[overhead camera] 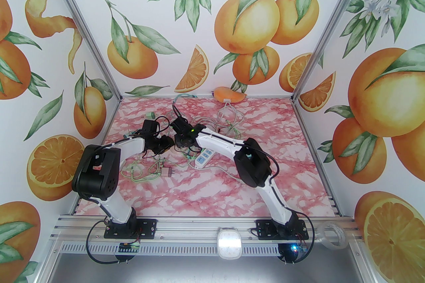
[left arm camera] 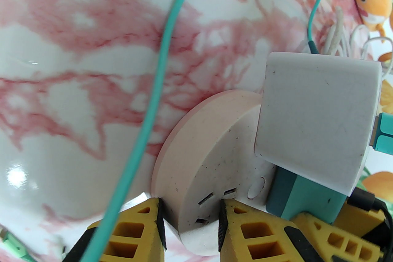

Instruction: Pull the plug off the socket

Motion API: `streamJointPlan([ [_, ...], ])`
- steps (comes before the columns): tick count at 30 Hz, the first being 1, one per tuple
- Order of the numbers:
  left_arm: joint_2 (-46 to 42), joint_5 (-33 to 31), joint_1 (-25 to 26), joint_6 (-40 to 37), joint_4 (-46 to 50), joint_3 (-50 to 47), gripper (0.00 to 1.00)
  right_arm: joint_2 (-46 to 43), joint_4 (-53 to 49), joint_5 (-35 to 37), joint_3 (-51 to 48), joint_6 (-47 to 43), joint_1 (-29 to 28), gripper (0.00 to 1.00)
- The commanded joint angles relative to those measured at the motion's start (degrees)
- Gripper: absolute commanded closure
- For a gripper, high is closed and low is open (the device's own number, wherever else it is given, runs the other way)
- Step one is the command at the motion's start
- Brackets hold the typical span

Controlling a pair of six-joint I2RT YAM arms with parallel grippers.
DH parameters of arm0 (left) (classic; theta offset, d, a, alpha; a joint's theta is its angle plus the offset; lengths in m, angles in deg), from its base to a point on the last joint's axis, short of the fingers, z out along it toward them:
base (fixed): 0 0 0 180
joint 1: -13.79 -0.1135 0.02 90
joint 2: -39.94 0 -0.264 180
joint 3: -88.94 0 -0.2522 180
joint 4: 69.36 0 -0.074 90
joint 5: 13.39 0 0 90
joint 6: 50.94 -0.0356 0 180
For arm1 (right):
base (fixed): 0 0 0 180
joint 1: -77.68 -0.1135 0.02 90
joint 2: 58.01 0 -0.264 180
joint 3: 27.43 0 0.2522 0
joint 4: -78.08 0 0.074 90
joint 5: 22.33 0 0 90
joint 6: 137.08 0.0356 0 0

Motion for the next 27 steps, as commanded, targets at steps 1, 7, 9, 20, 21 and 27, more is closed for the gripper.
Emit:
streamJointPlan([
  [1, 5.23, -2.11, 2.88, 3.02, 5.71, -3.54, 0.69, -1.45, 3.85, -6.78, -1.46, 2.46, -0.39, 0.69],
  [7, 5.31, -2.32, 4.05, 3.98, 6.32, -2.58, 0.7, 2.54, -3.0, -3.78, 5.59, -1.96, -3.3, 0.69],
  [9, 5.24, -2.11, 4.68, 4.67, 6.28, -2.39, 0.7, 4.07, -5.4, -2.3, 8.15, -4.2, -4.7, 0.69],
  [20, 4.41, -2.19, 13.53, 12.4, 4.26, -1.3, 0.7, 0.94, -5.46, -1.83, 2.67, -6.12, -4.06, 0.69],
  [21, 4.82, -2.17, 14.23, 13.05, 4.15, -1.1, 0.7, -0.1, -4.84, -1.9, 0.98, -5.83, -3.52, 0.69],
  [27, 7.14, -2.37, 18.83, 16.63, 2.39, 1.65, 0.71, -7.58, -1.66, -1.81, -9.88, -5.24, 0.47, 0.69],
])
